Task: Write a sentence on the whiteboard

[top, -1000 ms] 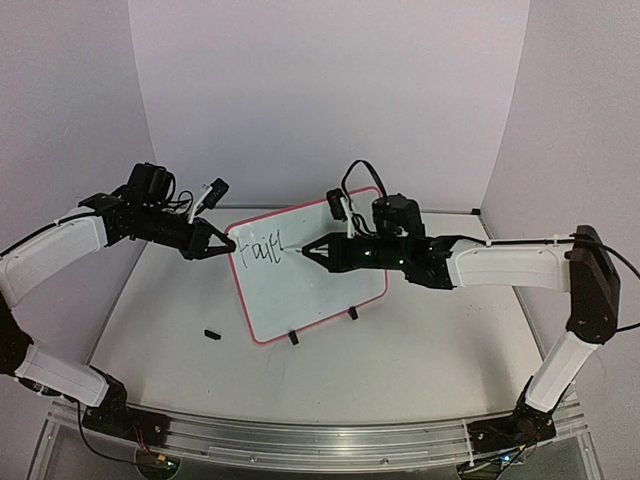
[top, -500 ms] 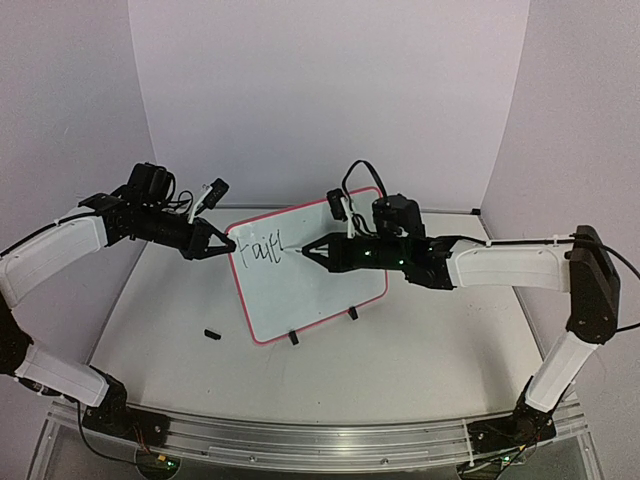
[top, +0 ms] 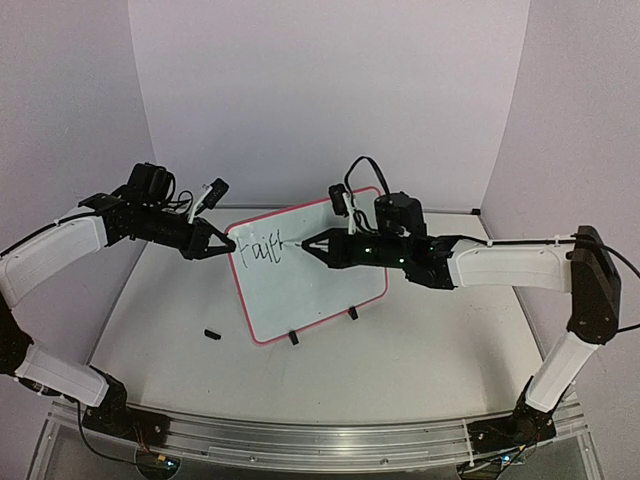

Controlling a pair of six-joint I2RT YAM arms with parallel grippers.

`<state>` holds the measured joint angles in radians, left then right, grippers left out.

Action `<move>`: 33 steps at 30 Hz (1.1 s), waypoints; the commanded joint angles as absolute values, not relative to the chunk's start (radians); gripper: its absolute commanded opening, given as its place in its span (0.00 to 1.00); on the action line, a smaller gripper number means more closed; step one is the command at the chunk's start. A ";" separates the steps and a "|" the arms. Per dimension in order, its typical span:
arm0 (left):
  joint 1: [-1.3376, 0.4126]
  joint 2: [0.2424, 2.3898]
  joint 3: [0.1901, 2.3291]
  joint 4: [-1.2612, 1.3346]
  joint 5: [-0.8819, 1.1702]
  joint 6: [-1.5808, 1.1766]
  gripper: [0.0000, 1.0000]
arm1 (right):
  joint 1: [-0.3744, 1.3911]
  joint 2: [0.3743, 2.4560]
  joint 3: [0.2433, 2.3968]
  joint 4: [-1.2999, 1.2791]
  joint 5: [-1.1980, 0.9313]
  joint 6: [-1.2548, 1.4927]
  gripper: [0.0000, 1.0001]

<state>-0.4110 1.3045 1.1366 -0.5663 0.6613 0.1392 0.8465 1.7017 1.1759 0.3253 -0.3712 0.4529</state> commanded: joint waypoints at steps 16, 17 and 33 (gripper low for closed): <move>-0.411 1.302 1.124 -0.555 0.635 0.178 0.00 | 0.824 1.666 1.129 0.387 -0.326 0.489 0.00; -0.411 1.302 1.123 -0.555 0.635 0.179 0.00 | 0.823 1.667 1.126 0.383 -0.326 0.489 0.00; -0.412 1.304 1.123 -0.554 0.632 0.180 0.00 | 0.823 1.648 1.075 0.367 -0.323 0.496 0.00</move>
<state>-0.4110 1.3045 1.1366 -0.5663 0.6613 0.1390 0.8314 1.6718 1.0711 0.3645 -0.3454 0.4953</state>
